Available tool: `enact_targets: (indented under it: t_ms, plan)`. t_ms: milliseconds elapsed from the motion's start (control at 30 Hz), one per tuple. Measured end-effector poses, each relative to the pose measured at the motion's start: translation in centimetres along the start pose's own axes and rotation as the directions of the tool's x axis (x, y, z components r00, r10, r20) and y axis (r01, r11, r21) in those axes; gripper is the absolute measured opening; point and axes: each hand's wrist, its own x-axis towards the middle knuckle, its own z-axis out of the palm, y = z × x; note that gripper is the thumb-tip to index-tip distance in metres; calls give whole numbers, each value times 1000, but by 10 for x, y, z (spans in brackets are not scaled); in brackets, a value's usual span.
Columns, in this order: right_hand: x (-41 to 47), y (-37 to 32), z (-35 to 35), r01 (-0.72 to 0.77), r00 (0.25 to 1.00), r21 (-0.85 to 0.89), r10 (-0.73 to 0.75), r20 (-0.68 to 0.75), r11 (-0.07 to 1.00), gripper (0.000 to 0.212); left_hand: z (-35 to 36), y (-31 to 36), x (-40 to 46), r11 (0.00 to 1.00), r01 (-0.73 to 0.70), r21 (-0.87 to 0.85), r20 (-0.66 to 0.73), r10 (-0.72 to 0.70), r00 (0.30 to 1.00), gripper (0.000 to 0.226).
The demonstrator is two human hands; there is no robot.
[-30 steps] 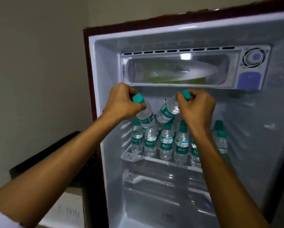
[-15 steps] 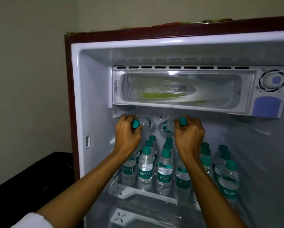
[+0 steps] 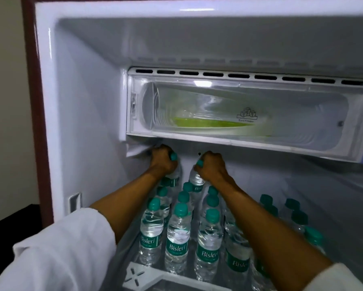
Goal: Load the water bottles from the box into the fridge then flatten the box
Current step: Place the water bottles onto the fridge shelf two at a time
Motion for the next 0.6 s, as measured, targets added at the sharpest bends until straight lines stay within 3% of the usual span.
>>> enact_targets:
  t_ms: [100,300,467,600]
  plan:
    - [14,-3,11,20,992,-95,-8,127,995,52,11,-4,8,998,60,20,131,-62,989,35]
    - [22,1,27,-2,958,-170,51,281,985,43,32,-6,13,990,118,74,212,-131,968,41]
    - [22,0,29,-6,955,-188,61,289,982,43,44,-12,7,981,100,169,300,-148,942,26]
    - [22,1,32,-7,961,-184,57,271,983,45,45,-14,6,974,109,198,305,-166,938,33]
